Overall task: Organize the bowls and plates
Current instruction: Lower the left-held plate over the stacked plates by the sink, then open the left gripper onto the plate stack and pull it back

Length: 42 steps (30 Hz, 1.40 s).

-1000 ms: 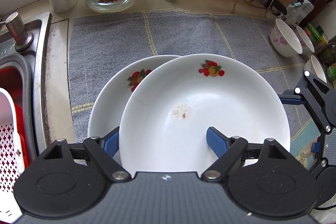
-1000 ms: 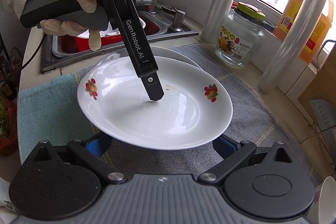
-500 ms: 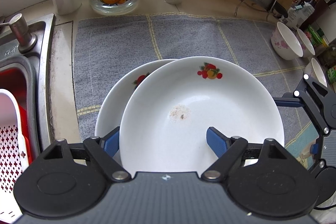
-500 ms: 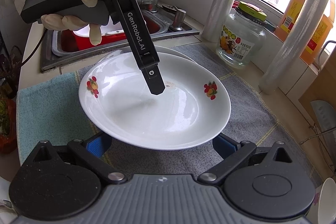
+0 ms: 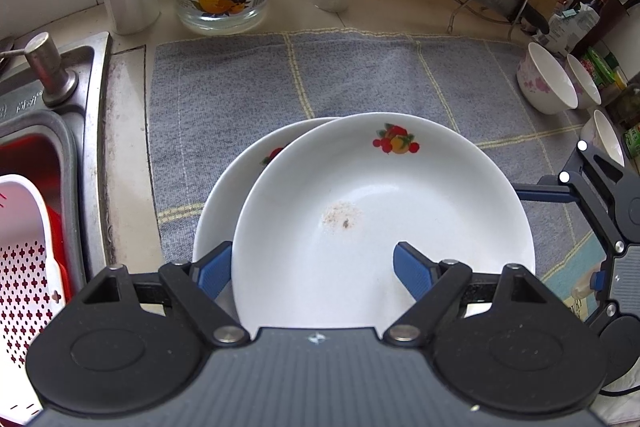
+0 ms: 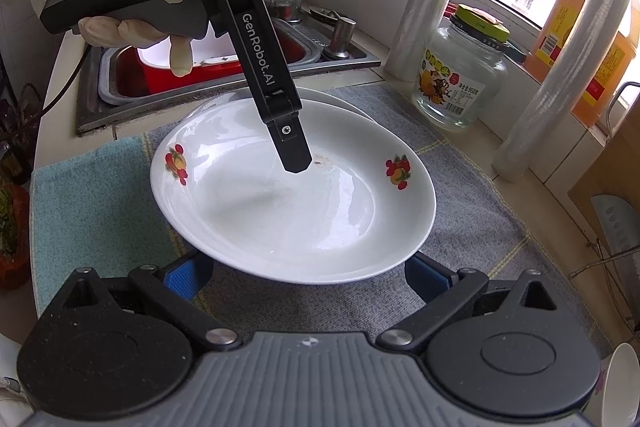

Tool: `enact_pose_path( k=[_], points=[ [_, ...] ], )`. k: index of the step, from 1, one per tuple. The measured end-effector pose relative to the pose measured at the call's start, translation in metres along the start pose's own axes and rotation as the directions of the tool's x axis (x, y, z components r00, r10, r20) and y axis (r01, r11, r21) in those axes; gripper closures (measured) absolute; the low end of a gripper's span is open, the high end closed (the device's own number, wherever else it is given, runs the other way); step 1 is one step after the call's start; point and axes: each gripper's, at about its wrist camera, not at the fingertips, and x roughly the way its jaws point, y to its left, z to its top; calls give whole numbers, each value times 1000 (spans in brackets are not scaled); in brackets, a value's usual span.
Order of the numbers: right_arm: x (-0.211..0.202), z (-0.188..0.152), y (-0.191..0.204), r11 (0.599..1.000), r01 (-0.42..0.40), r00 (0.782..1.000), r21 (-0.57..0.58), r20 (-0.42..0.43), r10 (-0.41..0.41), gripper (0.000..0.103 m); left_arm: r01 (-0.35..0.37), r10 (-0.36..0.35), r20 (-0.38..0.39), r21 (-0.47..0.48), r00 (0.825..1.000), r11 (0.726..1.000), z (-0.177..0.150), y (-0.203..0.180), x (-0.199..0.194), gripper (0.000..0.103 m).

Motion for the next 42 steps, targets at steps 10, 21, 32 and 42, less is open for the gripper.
enact_pose_path(
  k=[10, 21, 32, 42],
  points=[
    [-1, 1, 0, 1000, 3, 1000, -7, 0, -3, 0, 0, 0, 1, -11, 1000, 1000, -2, 3, -5, 19],
    [2, 2, 2, 1000, -6, 1000, -17, -8, 6, 0, -7, 8, 21, -34, 1000, 999, -7, 8, -16, 19],
    [2, 0, 6, 1000, -9, 1000, -24, -17, 8, 0, -11, 12, 33, -43, 999, 999, -8, 11, -23, 19],
    [-1, -4, 11, 1000, 4, 1000, -26, -26, -4, 0, -30, 36, 133, -53, 990, 998, -16, 10, -42, 18]
  ],
)
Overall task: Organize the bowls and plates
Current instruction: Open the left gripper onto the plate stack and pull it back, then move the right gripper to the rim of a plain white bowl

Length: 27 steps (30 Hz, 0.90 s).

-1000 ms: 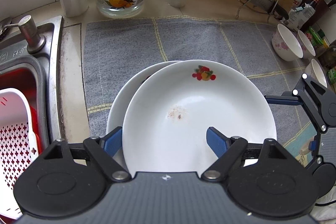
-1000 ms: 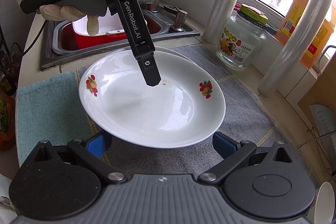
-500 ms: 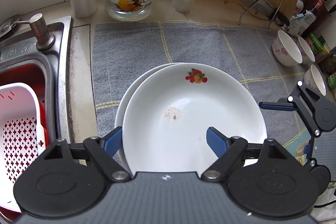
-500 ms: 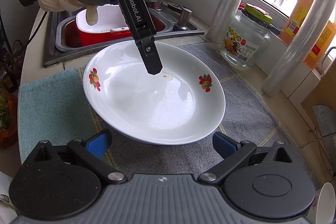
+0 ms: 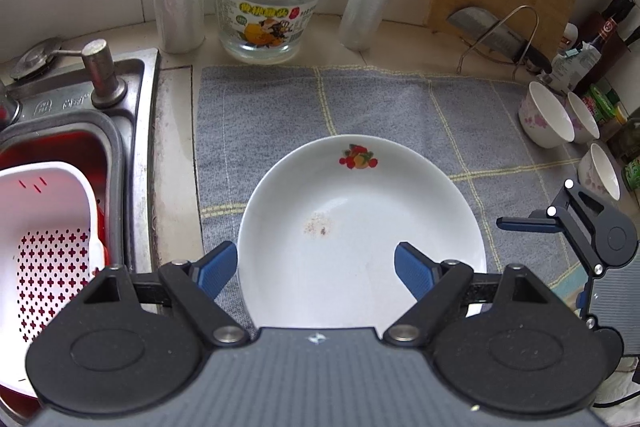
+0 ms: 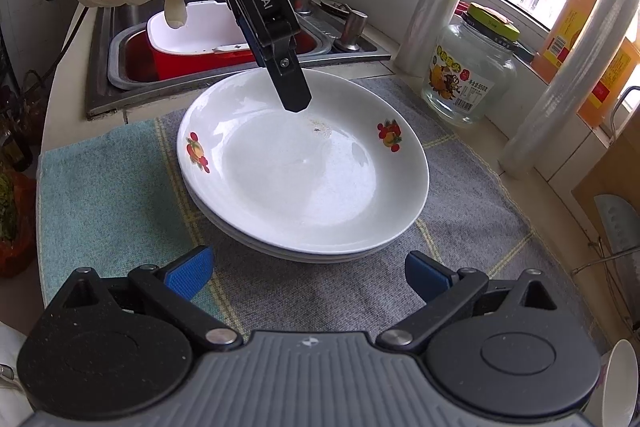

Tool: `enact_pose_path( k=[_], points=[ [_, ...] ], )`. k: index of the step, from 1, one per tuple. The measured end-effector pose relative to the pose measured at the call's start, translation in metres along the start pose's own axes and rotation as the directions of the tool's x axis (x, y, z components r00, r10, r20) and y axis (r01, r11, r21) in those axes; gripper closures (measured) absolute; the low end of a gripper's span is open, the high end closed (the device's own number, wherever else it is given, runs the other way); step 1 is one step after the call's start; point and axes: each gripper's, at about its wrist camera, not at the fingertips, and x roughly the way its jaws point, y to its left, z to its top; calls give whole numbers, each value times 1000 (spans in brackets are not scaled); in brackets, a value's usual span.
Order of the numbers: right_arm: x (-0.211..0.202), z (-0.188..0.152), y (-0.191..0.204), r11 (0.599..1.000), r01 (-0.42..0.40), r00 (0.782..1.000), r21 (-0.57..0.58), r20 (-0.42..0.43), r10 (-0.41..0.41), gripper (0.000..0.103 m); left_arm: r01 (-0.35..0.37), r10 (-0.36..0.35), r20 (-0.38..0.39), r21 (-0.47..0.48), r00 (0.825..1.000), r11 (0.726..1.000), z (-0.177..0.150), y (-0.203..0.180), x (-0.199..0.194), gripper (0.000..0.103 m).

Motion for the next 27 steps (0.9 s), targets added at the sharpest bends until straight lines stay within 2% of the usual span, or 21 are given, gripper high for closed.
enact_pose_path(
  k=[4, 6, 9, 13, 18, 22, 27],
  points=[
    [-4, -3, -1, 1000, 12, 1000, 18, 3, -12, 0, -65, 56, 141, 60, 988, 996, -2, -21, -21, 12],
    [-6, -5, -4, 999, 24, 1000, 39, 7, -24, 0, -106, 82, 215, 104, 973, 989, -7, -35, -29, 11],
    [-12, -11, -9, 996, 49, 999, 72, 9, -49, 0, -177, 119, 317, 161, 941, 971, -18, -61, -36, 4],
    [-23, -23, -21, 985, 101, 995, 139, -1, -102, 0, -218, 124, 386, 210, 914, 953, -32, -93, -31, 3],
    [-41, -46, -38, 945, 201, 979, 259, -40, -197, 0, -158, 31, 419, 271, 908, 949, -46, -129, -17, 3],
    [-63, -72, -52, 879, 301, 953, 369, -103, -283, 0, -121, -38, 427, 340, 903, 933, -49, -164, -1, 3],
    [-93, -109, -68, 811, 375, 926, 448, -144, -348, 0, -70, -101, 419, 373, 902, 925, -45, -209, 16, 3]
  ],
)
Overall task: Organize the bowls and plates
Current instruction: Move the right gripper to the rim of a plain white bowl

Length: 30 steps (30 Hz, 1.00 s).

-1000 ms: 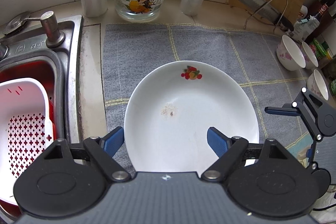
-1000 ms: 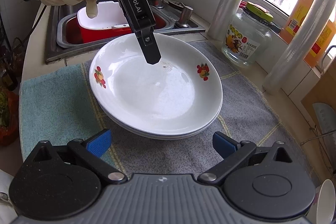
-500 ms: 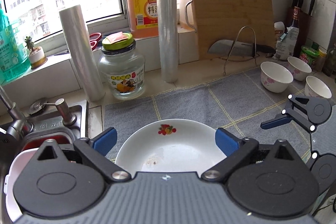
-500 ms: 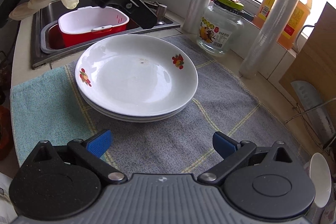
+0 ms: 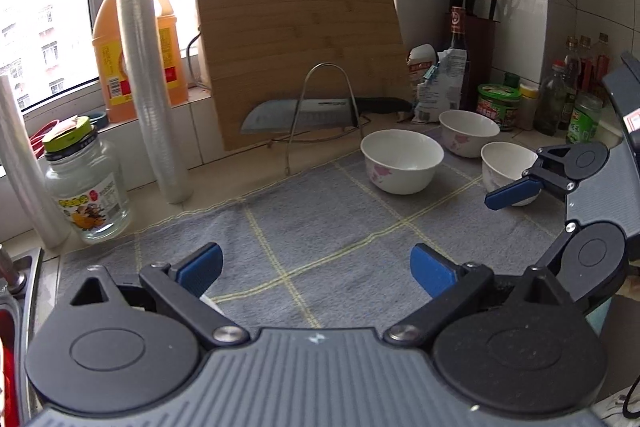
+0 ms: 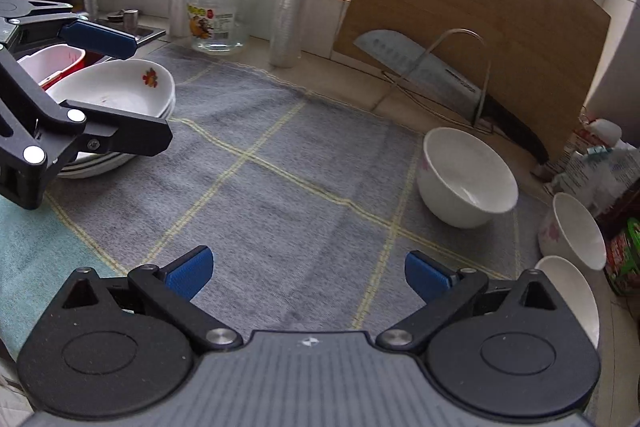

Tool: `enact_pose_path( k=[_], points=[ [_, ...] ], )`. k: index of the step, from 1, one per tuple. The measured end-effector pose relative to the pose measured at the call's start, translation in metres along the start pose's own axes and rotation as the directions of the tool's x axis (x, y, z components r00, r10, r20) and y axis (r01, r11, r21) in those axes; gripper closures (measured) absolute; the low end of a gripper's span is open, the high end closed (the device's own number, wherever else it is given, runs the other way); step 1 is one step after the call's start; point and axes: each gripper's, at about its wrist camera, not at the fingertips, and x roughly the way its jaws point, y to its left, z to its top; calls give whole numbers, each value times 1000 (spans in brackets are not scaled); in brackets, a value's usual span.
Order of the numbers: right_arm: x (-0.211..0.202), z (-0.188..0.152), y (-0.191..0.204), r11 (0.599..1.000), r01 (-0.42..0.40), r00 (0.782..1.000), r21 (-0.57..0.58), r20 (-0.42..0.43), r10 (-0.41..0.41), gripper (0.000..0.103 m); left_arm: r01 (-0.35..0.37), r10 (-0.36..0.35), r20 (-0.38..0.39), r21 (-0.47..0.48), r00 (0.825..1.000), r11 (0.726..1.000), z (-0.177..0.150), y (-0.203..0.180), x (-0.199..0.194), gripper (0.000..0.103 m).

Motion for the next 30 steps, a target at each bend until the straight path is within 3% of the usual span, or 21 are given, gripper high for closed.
enact_pose_path(
  k=[8, 16, 22, 30],
  points=[
    [-26, -37, -82, 994, 86, 996, 69, 6, -87, 0, 97, -96, -25, 9, 995, 995, 17, -78, 51, 3],
    [-36, -66, -172, 984, 130, 991, 121, 4, -131, 0, 146, -145, -55, 12, 988, 989, 25, -149, 108, 3],
    [-28, -79, -217, 982, 86, 996, 168, 2, -88, 0, 150, -148, -78, 17, 986, 989, 28, -182, 139, 3],
    [-11, -83, -239, 981, -15, 1000, 193, 24, 11, 0, 131, -127, -72, 53, 989, 990, 29, -215, 164, 3]
  ],
)
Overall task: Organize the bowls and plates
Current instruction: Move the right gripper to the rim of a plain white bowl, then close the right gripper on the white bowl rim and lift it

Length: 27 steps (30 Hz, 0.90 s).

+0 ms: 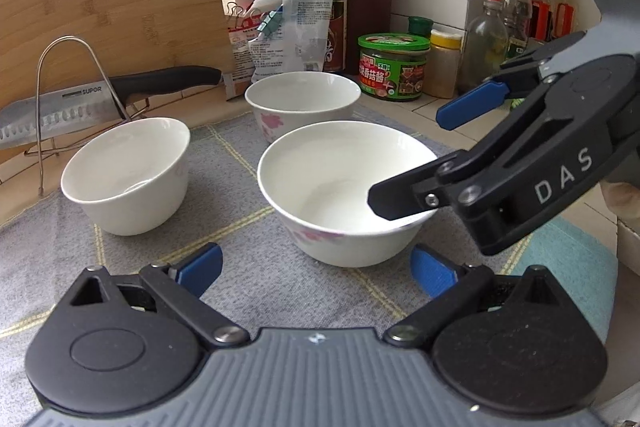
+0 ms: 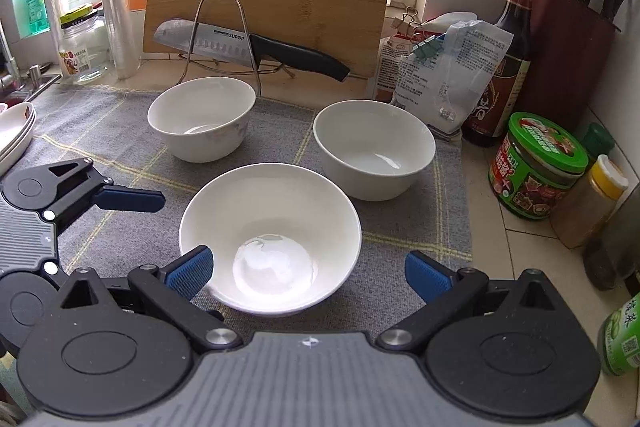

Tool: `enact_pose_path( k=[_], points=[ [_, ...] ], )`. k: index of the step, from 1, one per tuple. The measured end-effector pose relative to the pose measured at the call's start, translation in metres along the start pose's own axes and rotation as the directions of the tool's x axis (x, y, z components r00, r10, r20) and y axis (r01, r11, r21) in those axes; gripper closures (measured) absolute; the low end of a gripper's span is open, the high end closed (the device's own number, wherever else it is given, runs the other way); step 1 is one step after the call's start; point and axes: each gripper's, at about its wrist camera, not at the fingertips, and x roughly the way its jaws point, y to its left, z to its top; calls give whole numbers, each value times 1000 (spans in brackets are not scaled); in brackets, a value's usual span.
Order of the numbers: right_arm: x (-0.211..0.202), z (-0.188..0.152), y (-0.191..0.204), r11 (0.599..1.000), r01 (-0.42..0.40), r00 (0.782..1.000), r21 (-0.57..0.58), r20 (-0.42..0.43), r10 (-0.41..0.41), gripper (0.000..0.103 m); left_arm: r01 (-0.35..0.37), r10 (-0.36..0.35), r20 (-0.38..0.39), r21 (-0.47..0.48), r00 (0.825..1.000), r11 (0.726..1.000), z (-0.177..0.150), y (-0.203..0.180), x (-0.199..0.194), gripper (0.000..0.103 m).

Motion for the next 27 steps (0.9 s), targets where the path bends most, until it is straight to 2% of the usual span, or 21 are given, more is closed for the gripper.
enact_pose_path(
  k=[9, 13, 18, 27],
  points=[
    [16, 2, -11, 995, -93, 996, 42, -16, 93, 0, 1, -1, 32, 21, 999, 1000, 5, -17, 6, 7],
    [20, 5, -14, 993, -113, 993, 44, -19, 114, 0, 13, -13, 36, 23, 999, 1000, 7, -18, 7, 17],
    [23, 9, -12, 991, -134, 991, 30, -15, 134, 1, 13, -14, 38, 25, 999, 1000, 7, -19, 7, 17],
    [30, 15, -14, 982, -182, 983, 46, -27, 183, 11, 14, -15, 44, 33, 999, 999, 8, -19, 7, 18]
  ],
)
